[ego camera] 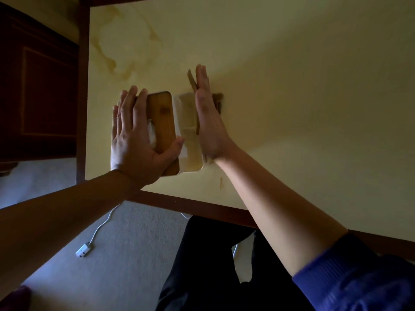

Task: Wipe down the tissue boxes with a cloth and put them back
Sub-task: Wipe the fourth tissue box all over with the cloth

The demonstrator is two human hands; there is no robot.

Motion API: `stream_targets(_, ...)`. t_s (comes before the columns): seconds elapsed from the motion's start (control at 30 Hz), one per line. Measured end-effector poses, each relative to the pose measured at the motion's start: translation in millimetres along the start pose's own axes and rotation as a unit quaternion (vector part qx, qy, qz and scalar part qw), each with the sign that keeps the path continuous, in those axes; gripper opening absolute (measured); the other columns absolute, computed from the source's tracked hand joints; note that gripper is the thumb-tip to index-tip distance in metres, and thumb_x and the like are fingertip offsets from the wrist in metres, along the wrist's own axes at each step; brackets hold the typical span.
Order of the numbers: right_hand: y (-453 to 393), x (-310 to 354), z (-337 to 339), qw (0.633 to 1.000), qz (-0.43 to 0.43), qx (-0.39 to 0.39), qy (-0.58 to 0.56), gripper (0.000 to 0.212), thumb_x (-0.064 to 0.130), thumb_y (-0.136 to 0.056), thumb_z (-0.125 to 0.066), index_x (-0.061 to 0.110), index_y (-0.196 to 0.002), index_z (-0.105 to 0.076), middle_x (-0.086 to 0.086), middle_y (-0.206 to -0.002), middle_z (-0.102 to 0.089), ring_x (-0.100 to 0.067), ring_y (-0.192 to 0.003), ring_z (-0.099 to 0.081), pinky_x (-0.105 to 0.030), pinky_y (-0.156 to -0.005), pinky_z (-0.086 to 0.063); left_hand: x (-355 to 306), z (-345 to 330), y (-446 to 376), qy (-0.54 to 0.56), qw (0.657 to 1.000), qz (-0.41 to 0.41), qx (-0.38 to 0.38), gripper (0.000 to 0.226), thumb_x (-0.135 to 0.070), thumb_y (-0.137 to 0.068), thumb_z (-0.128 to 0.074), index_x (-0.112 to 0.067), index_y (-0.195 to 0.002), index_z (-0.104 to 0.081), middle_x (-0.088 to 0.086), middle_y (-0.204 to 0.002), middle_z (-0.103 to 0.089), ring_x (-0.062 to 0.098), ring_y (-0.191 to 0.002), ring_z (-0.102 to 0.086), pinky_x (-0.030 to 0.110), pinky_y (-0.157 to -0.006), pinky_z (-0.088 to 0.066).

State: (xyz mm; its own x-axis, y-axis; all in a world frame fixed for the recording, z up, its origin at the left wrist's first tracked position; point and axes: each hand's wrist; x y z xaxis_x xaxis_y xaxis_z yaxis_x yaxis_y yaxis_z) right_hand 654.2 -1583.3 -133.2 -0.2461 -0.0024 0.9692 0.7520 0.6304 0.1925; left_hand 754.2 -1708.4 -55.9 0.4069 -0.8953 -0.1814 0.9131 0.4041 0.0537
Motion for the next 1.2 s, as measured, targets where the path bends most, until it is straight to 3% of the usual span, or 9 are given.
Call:
stream_targets(0.27, 107, -21, -19, 0.997, -0.019, 0.013, -0.078, 0.083, 0.077, -0.101, -0.024, 0.039, -0.167, 0.006, 0.005, -0.178, -0.003, -0.028, -0.159, -0.020, -0.060, -0.124, -0.023, 1, -2, 0, -0.002, 1.000, 0.001, 0.001, 0.109, -0.079, -0.083, -0.050, -0.009, -0.162, -0.023, 0.013, -0.169, -0.022, 0.030, -0.159, -0.013, 0.056, -0.127, -0.015)
stream_targets(0.47, 118, -26, -23, 0.995, -0.015, 0.012, -0.094, 0.084, 0.079, -0.097, -0.030, 0.046, -0.166, 0.006, 0.000, -0.178, -0.006, -0.042, -0.159, -0.021, -0.069, -0.114, -0.041, 2, -1, -1, -0.006, 1.000, -0.003, 0.005, 0.111, -0.081, -0.083, -0.049, -0.008, -0.162, -0.023, 0.014, -0.168, -0.023, 0.031, -0.159, -0.013, 0.057, -0.127, -0.015)
stream_targets(0.53, 100, -22, -22, 0.996, -0.006, 0.003, -0.084, 0.076, 0.079, -0.099, -0.027, 0.053, -0.163, 0.005, 0.003, -0.178, -0.004, -0.037, -0.161, -0.019, -0.074, -0.118, -0.032, 2, -1, -1, -0.001, 1.000, -0.004, 0.004, 0.110, -0.079, -0.082, -0.052, -0.008, -0.162, -0.023, 0.014, -0.168, -0.023, 0.031, -0.159, -0.014, 0.057, -0.127, -0.015)
stream_targets(0.6, 67, -11, -17, 0.997, -0.002, -0.001, -0.074, 0.067, 0.078, -0.101, -0.023, 0.058, -0.160, 0.002, 0.002, -0.178, -0.003, -0.028, -0.163, -0.013, -0.068, -0.125, -0.021, 3, -1, -1, -0.001, 1.000, 0.002, -0.001, 0.110, -0.078, -0.083, -0.053, -0.008, -0.162, -0.023, 0.014, -0.168, -0.024, 0.031, -0.159, -0.014, 0.058, -0.127, -0.017)
stream_targets(0.73, -3, 13, -3, 0.999, -0.006, 0.011, -0.029, 0.071, 0.057, -0.110, -0.017, 0.019, -0.168, 0.000, 0.000, -0.177, 0.003, -0.007, -0.162, 0.001, -0.039, -0.134, -0.006, 2, 0, -2, 0.005, 1.000, 0.013, -0.003, 0.109, -0.078, -0.083, -0.054, -0.010, -0.162, -0.022, 0.012, -0.167, -0.025, 0.031, -0.158, -0.015, 0.061, -0.124, -0.021)
stream_targets(0.83, -20, 12, 4, 0.999, 0.005, 0.039, -0.014, 0.069, 0.045, -0.110, -0.014, 0.011, -0.168, 0.000, -0.002, -0.177, 0.001, -0.007, -0.162, 0.001, -0.025, -0.132, -0.004, 7, 3, -2, 0.017, 1.000, -0.001, 0.013, 0.112, -0.082, -0.083, -0.052, -0.011, -0.163, -0.021, 0.008, -0.170, -0.023, 0.028, -0.160, -0.011, 0.060, -0.126, -0.018)
stream_targets(0.97, -16, 5, 7, 0.998, -0.004, 0.043, -0.044, 0.069, 0.051, -0.110, -0.016, 0.020, -0.169, -0.002, 0.006, -0.177, -0.003, -0.003, -0.161, -0.004, -0.032, -0.133, -0.007, 16, 14, -12, 0.024, 0.996, -0.038, 0.070, 0.106, -0.077, -0.084, -0.056, -0.018, -0.165, -0.021, -0.001, -0.174, -0.012, 0.020, -0.161, 0.001, 0.057, -0.129, -0.003)
stream_targets(1.1, -13, 3, 9, 0.998, 0.002, 0.038, -0.047, 0.064, 0.046, -0.112, -0.015, 0.019, -0.169, -0.005, 0.006, -0.177, -0.006, -0.001, -0.161, -0.005, -0.033, -0.133, -0.007, -7, 12, -10, 0.069, 0.991, 0.116, -0.026, 0.080, -0.065, -0.094, -0.047, -0.034, -0.164, -0.024, -0.001, -0.174, -0.002, 0.021, -0.160, 0.008, 0.054, -0.125, 0.008)
stream_targets(1.2, -9, 8, 8, 0.998, -0.012, 0.043, -0.035, 0.063, 0.045, -0.113, -0.014, 0.019, -0.169, -0.008, 0.008, -0.177, -0.008, 0.006, -0.158, -0.005, -0.019, -0.129, -0.006, -37, 0, -12, 0.123, 0.914, 0.384, -0.039, 0.105, -0.079, -0.086, -0.044, -0.025, -0.166, -0.002, 0.006, -0.174, 0.005, 0.029, -0.160, 0.009, 0.056, -0.127, 0.006)
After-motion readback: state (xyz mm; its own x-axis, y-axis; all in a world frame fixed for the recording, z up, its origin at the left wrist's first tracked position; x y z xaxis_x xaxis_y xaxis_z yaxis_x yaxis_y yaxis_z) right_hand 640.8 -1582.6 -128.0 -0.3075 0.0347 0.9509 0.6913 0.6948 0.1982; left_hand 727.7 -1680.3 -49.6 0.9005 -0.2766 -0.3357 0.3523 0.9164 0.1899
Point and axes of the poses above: each hand's wrist, its own y-axis away from the middle knuckle, its own z-axis out of the back of the hand, x = y × z
